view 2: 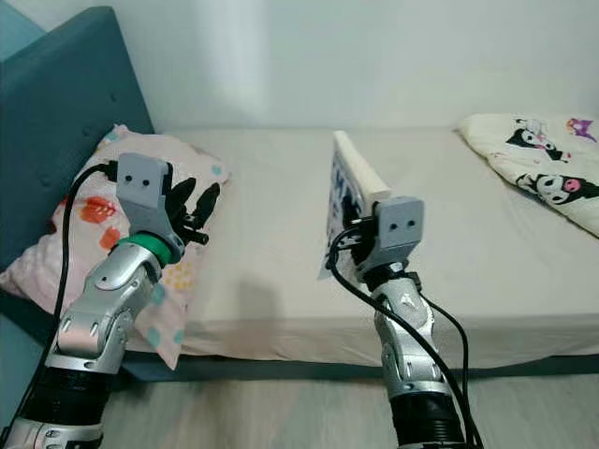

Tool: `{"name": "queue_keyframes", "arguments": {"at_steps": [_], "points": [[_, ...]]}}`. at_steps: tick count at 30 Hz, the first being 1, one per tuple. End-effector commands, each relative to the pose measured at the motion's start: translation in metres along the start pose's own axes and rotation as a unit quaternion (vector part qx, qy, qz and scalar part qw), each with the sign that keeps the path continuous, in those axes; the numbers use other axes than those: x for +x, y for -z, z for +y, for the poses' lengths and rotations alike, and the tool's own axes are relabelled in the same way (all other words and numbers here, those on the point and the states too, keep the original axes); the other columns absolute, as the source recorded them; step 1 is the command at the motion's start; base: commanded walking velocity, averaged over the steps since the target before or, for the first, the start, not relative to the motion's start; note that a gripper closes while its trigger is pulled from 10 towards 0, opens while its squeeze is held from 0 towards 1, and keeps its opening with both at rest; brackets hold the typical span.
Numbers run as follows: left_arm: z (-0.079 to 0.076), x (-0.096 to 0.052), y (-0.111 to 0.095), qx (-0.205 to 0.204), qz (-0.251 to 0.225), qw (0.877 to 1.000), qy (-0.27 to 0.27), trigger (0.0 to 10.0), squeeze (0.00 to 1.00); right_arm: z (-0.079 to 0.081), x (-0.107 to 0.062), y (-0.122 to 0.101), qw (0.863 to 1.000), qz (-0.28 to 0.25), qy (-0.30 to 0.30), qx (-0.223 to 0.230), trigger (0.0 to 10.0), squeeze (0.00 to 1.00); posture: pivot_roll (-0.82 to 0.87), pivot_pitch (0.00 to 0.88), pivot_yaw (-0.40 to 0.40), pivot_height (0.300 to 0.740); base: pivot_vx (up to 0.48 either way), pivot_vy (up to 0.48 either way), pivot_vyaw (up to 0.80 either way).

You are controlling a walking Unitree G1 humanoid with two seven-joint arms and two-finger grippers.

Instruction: Clean up the room

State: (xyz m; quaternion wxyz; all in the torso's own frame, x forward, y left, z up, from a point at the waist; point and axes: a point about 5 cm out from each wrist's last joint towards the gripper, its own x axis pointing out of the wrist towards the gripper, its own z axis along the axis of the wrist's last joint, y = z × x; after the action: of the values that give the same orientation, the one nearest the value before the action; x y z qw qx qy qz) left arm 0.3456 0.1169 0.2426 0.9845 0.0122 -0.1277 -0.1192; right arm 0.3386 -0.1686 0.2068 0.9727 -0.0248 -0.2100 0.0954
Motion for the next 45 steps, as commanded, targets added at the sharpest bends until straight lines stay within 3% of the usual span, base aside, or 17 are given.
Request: {"name": "queue_keyframes", "arguments": {"at_steps": [1, 18, 29, 38, 45], "points": [[0.003, -0.001, 0.003, 0.004, 0.003, 1.0, -0.008, 10.0, 0.0, 0.002, 0.001, -0.002, 1.0, -0.008, -0.001, -0.002, 10.0, 0.0, -0.12, 0.082, 0.107, 0.735, 0.48, 0.0, 0.76], [0.003, -0.001, 0.004, 0.001, 0.005, 1.0, -0.011, 10.0, 0.0, -0.003, 0.002, -0.003, 1.0, -0.013, 0.009, 0.01, 10.0, 0.0, -0.12, 0.075, 0.103, 0.735, 0.465, 0.0, 0.09], [-0.001, -0.003, 0.006, -0.009, 0.004, 1.0, 0.005, 10.0, 0.0, -0.002, 0.001, 0.0, 1.0, -0.006, 0.006, 0.013, 10.0, 0.0, -0.12, 0.075, 0.102, 0.735, 0.0, 0.0, 0.0], [-0.003, -0.009, 0.018, -0.002, 0.026, 1.0, 0.016, 10.0, 0.0, 0.0, -0.008, 0.018, 0.998, 0.027, 0.025, 0.045, 10.0, 0.0, -0.12, 0.083, 0.105, 0.735, 0.0, 0.0, 0.0], [-0.002, -0.01, 0.021, 0.001, 0.033, 0.999, 0.015, 10.0, 0.0, 0.001, -0.01, 0.022, 0.996, 0.03, 0.036, 0.07, 10.0, 0.0, -0.12, 0.088, 0.109, 0.706, 0.0, 0.0, 0.0]]}}
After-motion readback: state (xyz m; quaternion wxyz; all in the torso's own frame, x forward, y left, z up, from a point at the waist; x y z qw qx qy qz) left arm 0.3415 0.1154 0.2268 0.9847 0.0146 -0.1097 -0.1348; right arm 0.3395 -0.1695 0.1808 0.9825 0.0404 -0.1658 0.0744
